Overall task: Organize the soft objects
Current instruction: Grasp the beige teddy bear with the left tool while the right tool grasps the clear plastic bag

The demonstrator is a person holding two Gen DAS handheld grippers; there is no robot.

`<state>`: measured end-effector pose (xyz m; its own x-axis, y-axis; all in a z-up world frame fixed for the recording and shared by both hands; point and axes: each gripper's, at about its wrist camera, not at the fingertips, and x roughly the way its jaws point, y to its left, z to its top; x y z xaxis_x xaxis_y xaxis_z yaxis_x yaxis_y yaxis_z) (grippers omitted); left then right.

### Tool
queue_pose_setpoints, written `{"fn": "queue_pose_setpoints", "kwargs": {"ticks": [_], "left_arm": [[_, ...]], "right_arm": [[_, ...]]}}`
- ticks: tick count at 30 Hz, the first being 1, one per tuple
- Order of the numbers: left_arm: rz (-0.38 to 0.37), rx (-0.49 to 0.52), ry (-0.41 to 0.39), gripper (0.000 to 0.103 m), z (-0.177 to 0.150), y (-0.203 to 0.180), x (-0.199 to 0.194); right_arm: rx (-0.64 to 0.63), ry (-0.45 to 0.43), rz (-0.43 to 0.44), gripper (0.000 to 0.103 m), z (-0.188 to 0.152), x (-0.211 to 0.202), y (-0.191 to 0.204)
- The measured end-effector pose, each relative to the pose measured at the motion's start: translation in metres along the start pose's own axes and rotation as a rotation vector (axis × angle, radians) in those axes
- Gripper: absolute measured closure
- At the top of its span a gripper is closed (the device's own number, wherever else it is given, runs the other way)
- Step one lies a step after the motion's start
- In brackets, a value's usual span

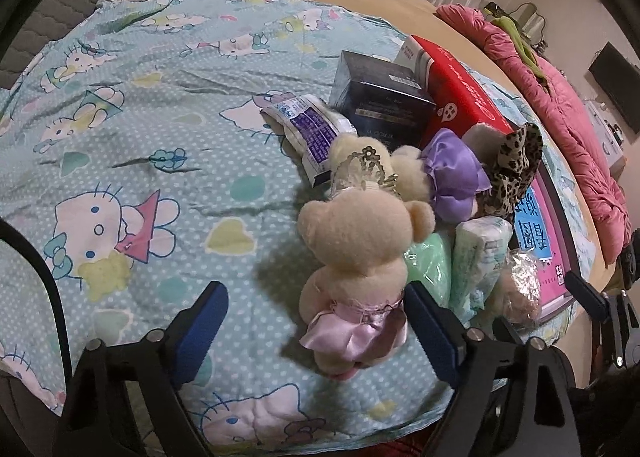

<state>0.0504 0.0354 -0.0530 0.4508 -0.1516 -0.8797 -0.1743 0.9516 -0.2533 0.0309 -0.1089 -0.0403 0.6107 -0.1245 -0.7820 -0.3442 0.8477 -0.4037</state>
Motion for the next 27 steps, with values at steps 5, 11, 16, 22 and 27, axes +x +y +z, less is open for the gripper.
{"fn": "queue_pose_setpoints", "kwargs": {"ticks": [5,11,16,22,27], "left_arm": [[-0.028,-0.009,0.004,0.022,0.002,0.001,0.003],[-0.103,-0.036,0.024,0.042,0.004,0.0,0.01],[-0.143,-0.059,0.037,0.054,0.005,0.001,0.015],[-0.172,-0.061,0.021,0.059,0.006,0.001,0.015],[-0.172,-0.047,-0.029,0.059,0.003,0.0,-0.005]], "right_arm": [[-0.059,0.028,0.004,0.044,0.002,0.011,0.007],[-0.007,0.018,0.07,0.053,0.001,0.013,-0.006],[0.131,0.001,0.192,0.054,0.002,0.01,-0.033],[0.286,-0.051,0.287,0.054,-0.005,-0.003,-0.058],[0.34,-0.095,0.319,0.054,-0.009,-0.013,-0.066]]}}
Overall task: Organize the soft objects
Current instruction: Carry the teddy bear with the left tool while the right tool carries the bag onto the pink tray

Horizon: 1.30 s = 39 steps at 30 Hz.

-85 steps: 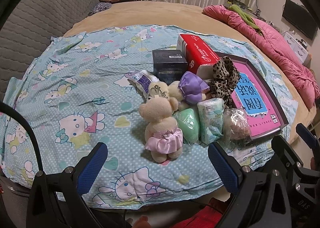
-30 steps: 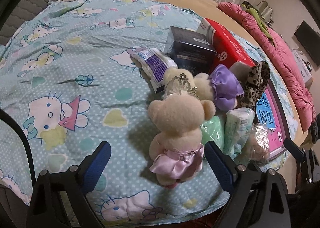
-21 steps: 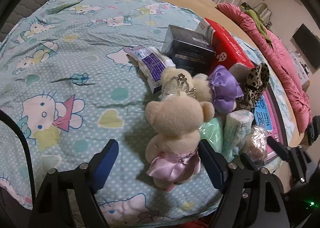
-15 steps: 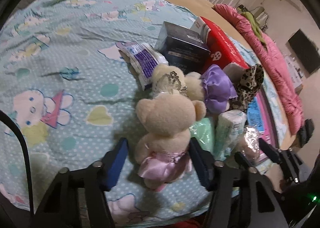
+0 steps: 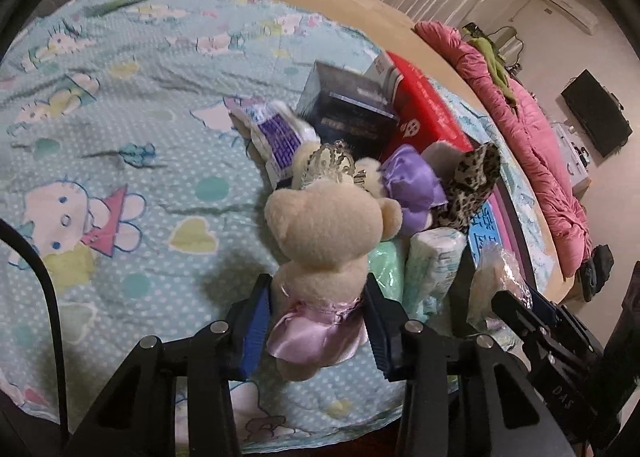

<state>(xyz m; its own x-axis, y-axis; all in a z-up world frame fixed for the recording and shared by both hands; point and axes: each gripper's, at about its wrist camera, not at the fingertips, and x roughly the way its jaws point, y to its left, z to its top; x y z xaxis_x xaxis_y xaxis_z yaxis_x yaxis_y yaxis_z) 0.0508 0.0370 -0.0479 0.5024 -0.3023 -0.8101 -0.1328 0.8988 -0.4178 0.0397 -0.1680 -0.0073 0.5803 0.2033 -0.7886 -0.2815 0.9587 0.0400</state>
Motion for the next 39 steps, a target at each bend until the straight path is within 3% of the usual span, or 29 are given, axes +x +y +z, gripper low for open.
{"fn": "queue_pose_setpoints", "kwargs": {"ticks": [10,19,29,39], "left_arm": [[-0.004,0.074,-0.073,0.059,0.001,-0.026,-0.038],[-0.021,0.179,-0.072,0.059,0.001,-0.076,-0.043],[-0.052,0.311,-0.006,0.059,-0.008,-0.143,-0.018],[-0.054,0.433,0.078,0.059,-0.018,-0.2,0.024]], "right_arm": [[0.065,-0.084,0.034,0.054,0.0,-0.021,-0.013],[0.172,-0.175,0.026,0.054,0.002,-0.044,-0.044],[0.298,-0.262,-0.034,0.054,0.0,-0.069,-0.096],[0.423,-0.26,-0.12,0.054,-0.019,-0.066,-0.158]]}}
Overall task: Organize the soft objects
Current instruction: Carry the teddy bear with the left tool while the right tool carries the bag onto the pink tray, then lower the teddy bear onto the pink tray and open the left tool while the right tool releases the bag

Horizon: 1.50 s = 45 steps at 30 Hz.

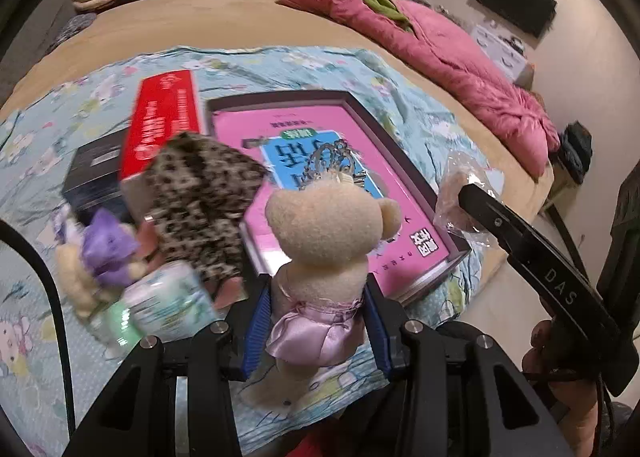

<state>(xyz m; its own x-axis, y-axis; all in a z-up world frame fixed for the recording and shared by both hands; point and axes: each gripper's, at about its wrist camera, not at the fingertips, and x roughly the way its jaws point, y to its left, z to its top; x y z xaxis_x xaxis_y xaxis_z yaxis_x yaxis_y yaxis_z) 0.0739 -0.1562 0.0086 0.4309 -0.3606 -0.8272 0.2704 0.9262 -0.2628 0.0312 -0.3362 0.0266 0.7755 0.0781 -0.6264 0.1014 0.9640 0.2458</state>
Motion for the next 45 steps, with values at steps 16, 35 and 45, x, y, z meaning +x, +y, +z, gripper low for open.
{"fn": "queue_pose_setpoints", "kwargs": {"ticks": [16,35,45], "left_arm": [[0.002,0.051,0.117,0.059,0.011,-0.025,0.058],[0.043,0.052,0.128,0.058,0.021,-0.023,0.087],[0.034,0.034,0.133,0.057,0.021,-0.02,0.087]], "right_arm": [[0.05,0.102,-0.043,0.054,-0.009,0.036,-0.027],[0.086,0.183,-0.101,0.053,-0.014,0.059,-0.038],[0.086,0.198,-0.115,0.051,-0.016,0.063,-0.036]]}}
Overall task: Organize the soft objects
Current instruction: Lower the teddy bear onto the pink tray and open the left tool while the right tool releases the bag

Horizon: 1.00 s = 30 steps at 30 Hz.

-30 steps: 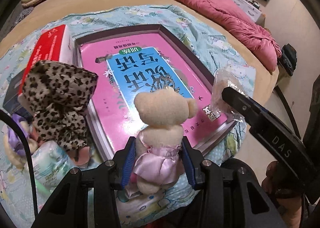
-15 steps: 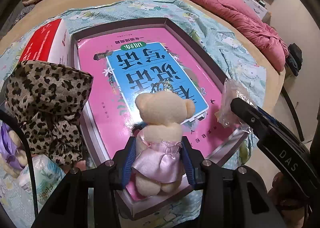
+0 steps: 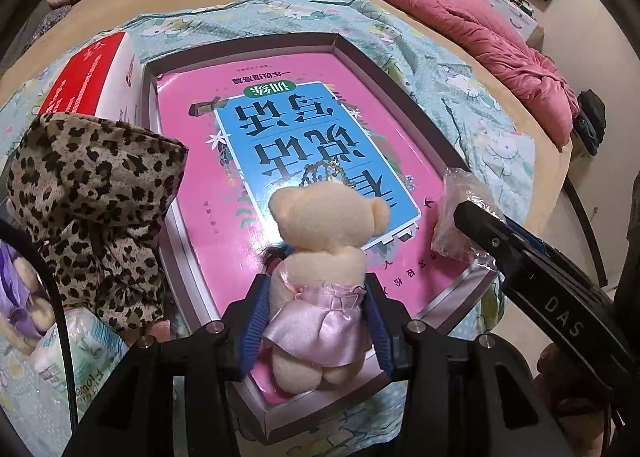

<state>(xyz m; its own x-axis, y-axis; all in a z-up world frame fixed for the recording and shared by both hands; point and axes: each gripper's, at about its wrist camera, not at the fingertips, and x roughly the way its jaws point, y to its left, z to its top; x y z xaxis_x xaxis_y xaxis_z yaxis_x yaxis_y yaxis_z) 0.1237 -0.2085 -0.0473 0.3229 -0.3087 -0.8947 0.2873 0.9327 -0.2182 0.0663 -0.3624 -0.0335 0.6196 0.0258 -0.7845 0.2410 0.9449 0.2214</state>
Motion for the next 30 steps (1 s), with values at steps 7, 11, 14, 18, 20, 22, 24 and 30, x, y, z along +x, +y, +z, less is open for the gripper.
{"fn": "queue_pose_setpoints", "kwargs": {"ticks": [7,11,14,18,20,22,24,30], "left_arm": [[0.008,0.005,0.001,0.054,0.0,0.0,-0.002],[0.033,0.007,-0.004,0.052,0.0,-0.001,-0.003],[0.036,0.012,-0.006,0.052,0.0,0.0,-0.005],[0.034,0.029,-0.015,0.05,-0.002,-0.003,-0.01],[0.025,0.034,-0.021,0.048,-0.003,-0.004,-0.012],[0.02,0.037,-0.031,0.045,-0.004,-0.004,-0.016],[0.01,0.039,-0.037,0.042,-0.005,-0.004,-0.021],[-0.001,0.041,-0.051,0.041,-0.008,-0.003,-0.03]], "right_arm": [[0.001,0.001,0.0,0.05,0.0,0.0,0.0],[0.005,-0.004,-0.004,0.043,0.0,-0.001,0.0],[0.007,-0.006,-0.001,0.042,0.0,-0.002,0.0],[0.006,-0.018,0.0,0.042,0.001,-0.005,0.0],[0.005,-0.029,0.004,0.036,0.001,-0.007,0.0],[0.007,-0.042,0.002,0.033,0.001,-0.009,0.0],[0.008,-0.055,0.006,0.033,0.001,-0.012,0.0],[-0.003,-0.082,0.004,0.029,0.001,-0.018,0.002]]}}
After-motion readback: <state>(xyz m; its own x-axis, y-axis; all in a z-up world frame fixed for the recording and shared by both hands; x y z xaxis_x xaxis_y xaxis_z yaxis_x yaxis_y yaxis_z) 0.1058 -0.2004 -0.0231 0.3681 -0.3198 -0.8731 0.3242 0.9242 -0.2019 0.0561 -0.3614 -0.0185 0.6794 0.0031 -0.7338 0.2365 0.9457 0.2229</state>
